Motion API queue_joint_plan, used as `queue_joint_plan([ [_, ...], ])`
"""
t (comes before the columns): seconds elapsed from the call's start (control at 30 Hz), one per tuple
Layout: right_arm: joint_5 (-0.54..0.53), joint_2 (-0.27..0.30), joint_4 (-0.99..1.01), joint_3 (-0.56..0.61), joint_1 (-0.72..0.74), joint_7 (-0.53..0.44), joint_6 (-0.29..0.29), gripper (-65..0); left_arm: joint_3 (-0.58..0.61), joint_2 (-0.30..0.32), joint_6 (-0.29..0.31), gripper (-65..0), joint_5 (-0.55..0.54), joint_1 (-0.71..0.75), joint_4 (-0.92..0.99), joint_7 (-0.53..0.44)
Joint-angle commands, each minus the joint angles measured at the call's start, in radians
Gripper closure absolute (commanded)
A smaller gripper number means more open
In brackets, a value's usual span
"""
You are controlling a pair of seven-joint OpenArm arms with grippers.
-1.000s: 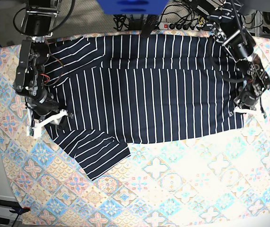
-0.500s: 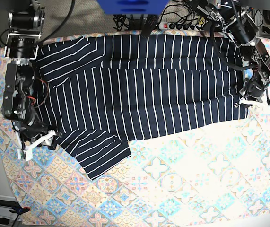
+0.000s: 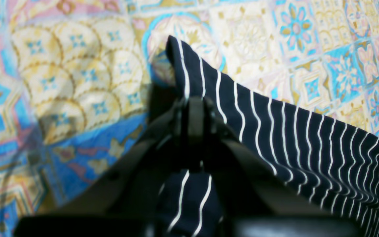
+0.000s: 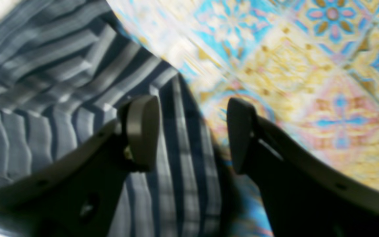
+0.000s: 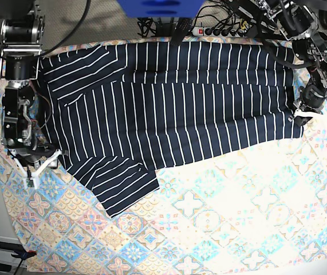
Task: Fold the T-shirt properly
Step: 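Grasp the shirt side edges with both grippers and fold them inward, then pull the folded shirt toward the arms with both grippers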
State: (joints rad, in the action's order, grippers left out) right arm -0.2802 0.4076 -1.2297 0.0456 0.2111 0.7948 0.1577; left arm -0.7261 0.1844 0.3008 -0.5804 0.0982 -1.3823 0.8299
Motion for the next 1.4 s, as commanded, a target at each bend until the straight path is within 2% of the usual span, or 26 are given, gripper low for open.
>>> queue_joint_plan([
  [0.0,0.042,0.017,0.041,0.012,0.023,-0.012,-0.005,-33.5,-0.002,0.017,0.004,0.0,-0.023,-0.008,-0.019,-0.014],
  [0.07,0.098,0.012,0.124,0.05,0.066,-0.059,0.029,-34.7,-0.002,0.017,0.004,0.0,-0.034,0.008,-0.019,-0.014],
  [0.13,0.095,0.012,0.173,0.069,0.072,-0.105,0.093,-34.9,-0.003,0.017,0.004,0.0,-0.043,0.019,-0.019,-0.014],
  [0.17,0.095,0.012,0.187,0.067,0.072,-0.116,0.101,-34.9,-0.003,0.017,0.004,0.0,-0.049,0.025,-0.019,-0.014],
  [0.33,0.097,-0.009,0.221,0.073,0.077,-0.165,0.101,-34.9,-0.005,0.017,0.004,0.0,-0.062,0.036,-0.021,-0.014],
  [0.47,0.098,-0.019,0.324,0.075,0.147,-0.182,0.102,-35.1,-0.005,0.017,0.002,0.0,-0.062,0.039,-0.025,-0.014],
  [0.7,0.098,-0.031,0.439,0.075,0.199,-0.28,0.104,-35.2,-0.005,0.017,0.002,0.0,-0.062,0.041,-0.025,-0.014],
  [0.87,0.098,-0.063,0.502,0.075,0.222,-0.312,0.138,-35.1,-0.005,0.017,0.002,0.0,-0.062,0.041,-0.025,-0.014],
  [1.07,0.098,-0.069,0.565,0.076,0.224,-0.348,0.139,-34.7,-0.005,0.017,0.002,0.0,-0.062,0.041,-0.025,-0.014],
  [1.13,0.098,-0.069,0.568,0.076,0.224,-0.344,0.17,-30.7,-0.005,0.017,0.002,0.0,-0.062,0.041,-0.025,-0.014],
  [1.23,0.097,-0.069,0.569,0.075,0.224,-0.343,0.265,-19.7,-0.005,0.017,0.002,0.0,-0.062,0.041,-0.025,-0.014],
  [1.37,0.097,-0.069,0.565,0.069,0.224,-0.341,0.282,-6.1,-0.005,0.017,0.002,0.0,-0.062,0.039,-0.025,-0.014],
])
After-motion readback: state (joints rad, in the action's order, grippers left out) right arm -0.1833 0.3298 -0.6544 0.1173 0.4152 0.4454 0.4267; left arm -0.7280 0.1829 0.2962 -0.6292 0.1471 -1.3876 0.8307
